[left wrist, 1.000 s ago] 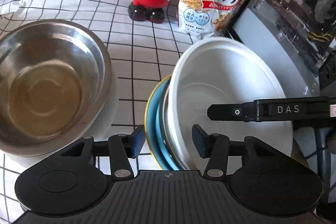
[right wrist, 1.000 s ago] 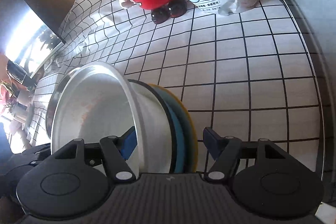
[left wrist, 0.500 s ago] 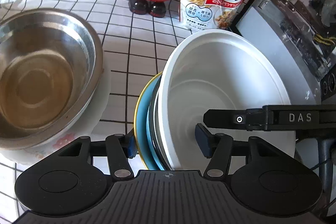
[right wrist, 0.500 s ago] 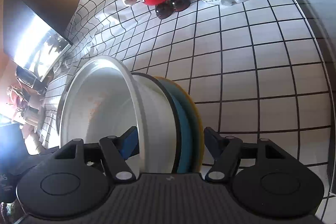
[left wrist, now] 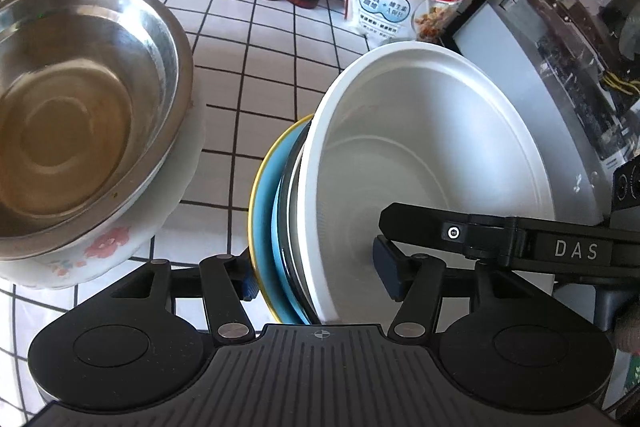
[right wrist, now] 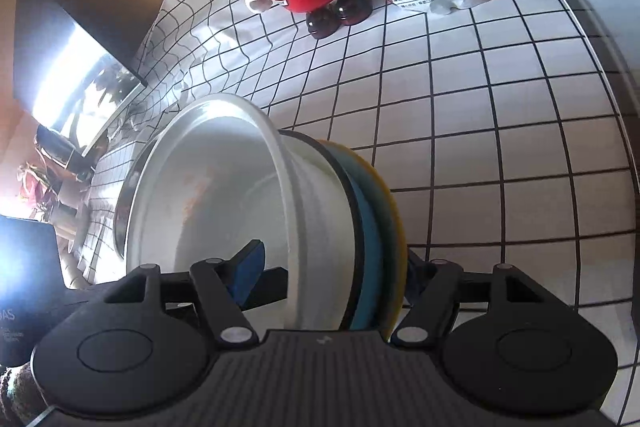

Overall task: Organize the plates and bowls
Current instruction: 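Hold the three-bowl stack firmly between both tools' fingers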

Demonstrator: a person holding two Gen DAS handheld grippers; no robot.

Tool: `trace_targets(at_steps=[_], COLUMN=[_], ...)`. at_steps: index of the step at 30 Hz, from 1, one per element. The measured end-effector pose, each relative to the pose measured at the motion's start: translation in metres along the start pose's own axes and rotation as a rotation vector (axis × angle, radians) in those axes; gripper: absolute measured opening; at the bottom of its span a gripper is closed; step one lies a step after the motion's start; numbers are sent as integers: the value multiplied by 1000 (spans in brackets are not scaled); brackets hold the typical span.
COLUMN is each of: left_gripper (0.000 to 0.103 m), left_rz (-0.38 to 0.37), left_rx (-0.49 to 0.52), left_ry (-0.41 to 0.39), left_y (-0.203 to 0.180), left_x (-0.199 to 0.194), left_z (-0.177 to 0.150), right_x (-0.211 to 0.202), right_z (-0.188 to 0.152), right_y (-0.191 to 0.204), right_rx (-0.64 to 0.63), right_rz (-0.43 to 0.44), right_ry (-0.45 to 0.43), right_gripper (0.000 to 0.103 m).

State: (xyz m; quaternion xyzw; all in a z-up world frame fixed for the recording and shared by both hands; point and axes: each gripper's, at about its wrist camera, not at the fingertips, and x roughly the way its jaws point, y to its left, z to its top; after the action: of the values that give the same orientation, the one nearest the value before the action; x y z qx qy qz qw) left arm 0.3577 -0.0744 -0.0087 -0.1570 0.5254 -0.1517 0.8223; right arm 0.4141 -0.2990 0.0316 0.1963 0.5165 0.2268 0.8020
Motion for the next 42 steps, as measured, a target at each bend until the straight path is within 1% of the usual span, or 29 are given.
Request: trace_targets(at_steps=[9, 12, 13, 14, 19, 27, 33, 42], left_gripper=[62, 56, 53, 51, 51, 54, 56, 57], left_rz=[-18, -13, -9, -9, -27, 1, 21, 11], left_rx=[33, 39, 45, 48, 45, 20, 15, 6], left_ry=[11, -12, -22, -25, -14, 8, 24, 53], left_y=[-4, -1, 0, 0, 3, -2, -4, -7], left_x=[1, -3, -6, -7, -6, -3, -2, -1], left_z=[-4, -5, -6, -6, -4, -1, 1, 0], right_x=[-5, -7, -6, -6, -5, -5, -6, -12], right_z=[-4, -3, -3, -2, 1, -1, -2, -6], right_y=[-1, 6, 6, 5, -3, -1, -2, -2], right_rx=[-8, -67, -73, -69, -22, -15, 16, 23], right_rz=[-22, -62, -63, -52, -7, -12, -19, -39], right_ry=[7, -7, -5, 2, 20, 15, 6, 12], right_gripper=[70, 70, 70, 70, 70, 70, 70, 70])
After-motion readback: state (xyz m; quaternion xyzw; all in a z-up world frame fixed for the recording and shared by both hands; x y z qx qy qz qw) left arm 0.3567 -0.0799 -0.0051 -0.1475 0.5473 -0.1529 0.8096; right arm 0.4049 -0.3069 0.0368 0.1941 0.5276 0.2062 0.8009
